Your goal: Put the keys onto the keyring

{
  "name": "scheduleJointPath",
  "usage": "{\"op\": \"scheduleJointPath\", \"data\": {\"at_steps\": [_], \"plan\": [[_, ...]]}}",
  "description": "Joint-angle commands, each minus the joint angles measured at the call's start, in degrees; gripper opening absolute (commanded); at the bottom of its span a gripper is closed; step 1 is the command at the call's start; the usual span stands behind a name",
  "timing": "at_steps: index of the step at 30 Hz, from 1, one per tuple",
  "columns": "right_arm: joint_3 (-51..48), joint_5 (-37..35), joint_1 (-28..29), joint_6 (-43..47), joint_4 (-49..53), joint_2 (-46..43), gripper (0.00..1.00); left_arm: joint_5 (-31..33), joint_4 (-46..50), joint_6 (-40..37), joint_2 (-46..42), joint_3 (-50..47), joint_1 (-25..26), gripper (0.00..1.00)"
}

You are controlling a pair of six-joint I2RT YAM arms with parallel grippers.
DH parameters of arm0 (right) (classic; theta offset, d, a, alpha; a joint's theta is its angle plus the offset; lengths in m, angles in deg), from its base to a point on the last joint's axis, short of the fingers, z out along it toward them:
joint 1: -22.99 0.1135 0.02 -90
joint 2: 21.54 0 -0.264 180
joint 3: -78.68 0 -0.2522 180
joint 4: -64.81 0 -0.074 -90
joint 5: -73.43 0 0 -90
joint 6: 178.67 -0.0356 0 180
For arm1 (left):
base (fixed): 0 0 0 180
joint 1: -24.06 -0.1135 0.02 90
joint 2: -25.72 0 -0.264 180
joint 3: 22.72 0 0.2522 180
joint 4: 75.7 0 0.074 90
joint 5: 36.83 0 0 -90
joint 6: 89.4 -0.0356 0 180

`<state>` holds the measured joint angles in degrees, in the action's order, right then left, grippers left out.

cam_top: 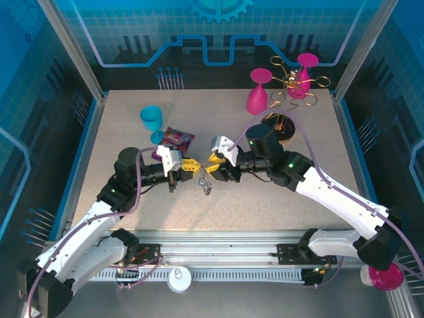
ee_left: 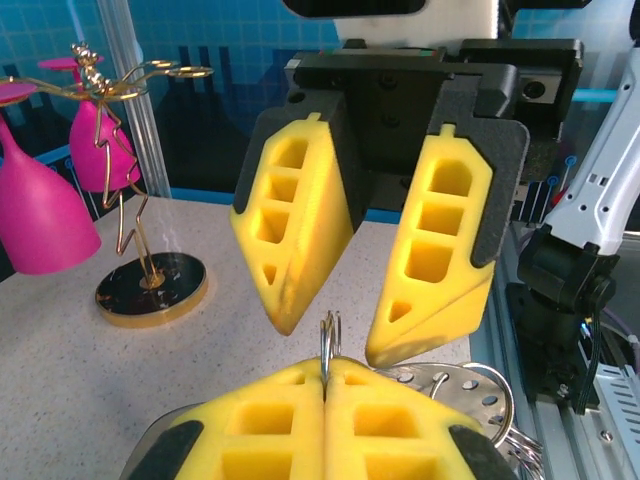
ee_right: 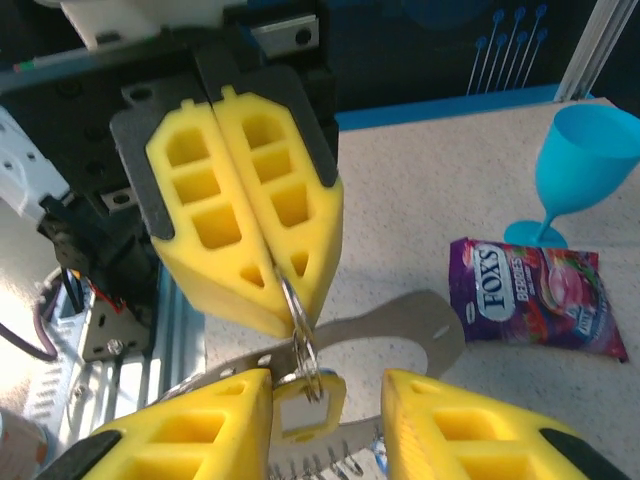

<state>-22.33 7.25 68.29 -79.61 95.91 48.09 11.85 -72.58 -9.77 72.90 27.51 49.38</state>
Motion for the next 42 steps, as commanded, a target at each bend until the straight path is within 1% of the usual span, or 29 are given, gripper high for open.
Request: {"op": "scheduleJointPath", "data": {"at_steps": [1,6,10,13,16,17,18,19,20,22,25,29,31,35,39,42], "plan": [[-0.4,3.8,-0.3,-2.7,-4.9,-0.4,0.33,-3.2,-5.3,2.1,-0.8,-0.3,0.2,0.00],[-0.3,5.0,-0.5,-2.7,-4.9,-0.2,0.25,-3.4,-7.1,3.3,-0.8,-0.7,0.3,0.00],[0.0,5.8,-0.4,-2.8,-5.2,0.1,0.22,-3.9,-8.0,3.9,-0.7,-0.7,0.3,0.00],[0.6,6.5,-0.4,-2.7,-5.3,0.4,0.15,-4.3,-8.6,4.3,-0.6,-0.8,0.2,0.00],[1.1,6.9,-0.5,-2.2,-5.2,0.6,0.02,-4.2,-8.9,4.5,-0.4,-0.9,0.3,0.00],[1.3,6.9,-0.5,-1.9,-5.0,0.7,0.00,-3.8,-8.7,4.4,-0.4,-1.0,0.2,0.00],[1.6,6.9,-0.6,-1.5,-4.5,0.7,0.00,-3.2,-8.4,4.2,-0.5,-1.0,0.2,0.00],[2.1,6.6,-0.5,-0.9,-3.4,0.8,0.00,-2.0,-8.1,4.2,-0.6,-0.9,0.2,0.06],[2.9,6.2,-0.5,0.0,-1.6,0.9,0.00,-0.9,-7.4,3.7,-0.8,-1.0,0.3,0.10],[5.0,5.2,-0.4,2.3,2.9,1.5,0.00,0.7,-4.3,1.5,-1.0,-0.3,0.2,0.15],[9.1,2.7,0.4,7.3,11.5,2.9,0.00,3.1,2.0,-2.6,-0.9,1.6,0.2,0.18],[14.5,-0.9,1.7,12.2,20.2,5.5,0.00,5.4,7.0,-7.1,-1.0,3.0,0.2,0.20],[16.5,-1.9,2.3,13.6,22.4,6.6,0.00,5.5,8.7,-8.5,-0.7,3.7,0.2,0.20],[19.8,-4.2,3.6,15.5,25.4,8.9,0.00,4.9,8.2,-8.3,-0.2,4.0,0.2,0.20],[22.3,-7.6,4.7,16.7,27.5,11.2,0.00,3.4,7.3,-7.8,-0.2,3.8,0.3,0.22],[24.0,-8.3,5.6,17.5,29.2,12.8,0.00,2.5,7.0,-7.6,0.1,3.8,0.3,0.23]]}}
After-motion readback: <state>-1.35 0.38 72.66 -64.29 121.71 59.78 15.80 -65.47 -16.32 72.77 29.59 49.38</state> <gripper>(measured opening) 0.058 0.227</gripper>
